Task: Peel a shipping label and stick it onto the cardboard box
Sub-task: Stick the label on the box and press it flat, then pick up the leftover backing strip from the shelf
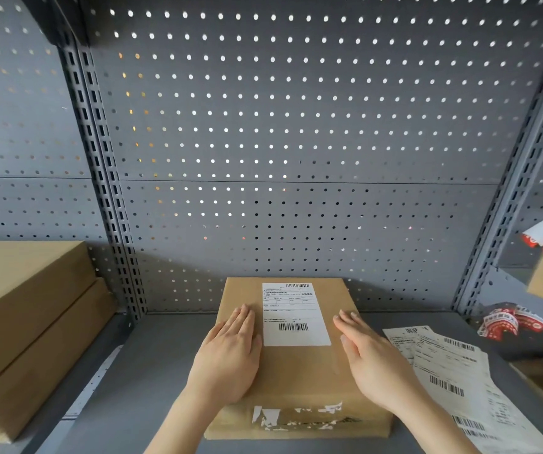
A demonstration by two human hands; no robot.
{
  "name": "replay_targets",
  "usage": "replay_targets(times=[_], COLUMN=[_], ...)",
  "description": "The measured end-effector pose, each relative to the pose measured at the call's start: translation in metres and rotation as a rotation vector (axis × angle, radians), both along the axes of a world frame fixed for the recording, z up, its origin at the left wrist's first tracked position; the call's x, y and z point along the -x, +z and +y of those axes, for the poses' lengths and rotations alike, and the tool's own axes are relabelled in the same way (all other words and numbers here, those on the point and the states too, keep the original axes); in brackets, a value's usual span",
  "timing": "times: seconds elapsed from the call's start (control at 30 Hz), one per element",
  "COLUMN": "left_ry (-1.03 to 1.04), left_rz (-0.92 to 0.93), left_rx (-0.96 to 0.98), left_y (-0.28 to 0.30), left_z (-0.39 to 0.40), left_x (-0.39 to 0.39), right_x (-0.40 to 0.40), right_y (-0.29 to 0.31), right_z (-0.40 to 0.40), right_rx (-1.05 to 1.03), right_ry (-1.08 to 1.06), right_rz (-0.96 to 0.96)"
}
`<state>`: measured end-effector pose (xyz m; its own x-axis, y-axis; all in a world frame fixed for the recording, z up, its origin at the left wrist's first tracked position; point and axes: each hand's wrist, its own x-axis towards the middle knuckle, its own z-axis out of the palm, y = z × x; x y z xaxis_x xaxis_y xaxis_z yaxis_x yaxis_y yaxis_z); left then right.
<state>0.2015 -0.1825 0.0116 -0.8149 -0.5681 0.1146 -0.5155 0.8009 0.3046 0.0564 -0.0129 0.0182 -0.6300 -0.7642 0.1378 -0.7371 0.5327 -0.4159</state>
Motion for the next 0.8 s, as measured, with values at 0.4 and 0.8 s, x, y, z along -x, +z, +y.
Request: replay_targets(times=[0.4,0.8], left_ry=[-0.001,-0.101], left_rz=[-0.028,0.057], left_rx=[-0.017,0.09], left_y=[0.005,0.033], left_z=[0.003,0.023], left_x=[-0.001,0.044], right_x=[0.007,0.035], right_y=[-0.008,0.015], right_z=[0.001,0.042], right_rx=[0.039,0.119], right_ry=[0.049,-0.109], right_rz=[-0.011,-0.024])
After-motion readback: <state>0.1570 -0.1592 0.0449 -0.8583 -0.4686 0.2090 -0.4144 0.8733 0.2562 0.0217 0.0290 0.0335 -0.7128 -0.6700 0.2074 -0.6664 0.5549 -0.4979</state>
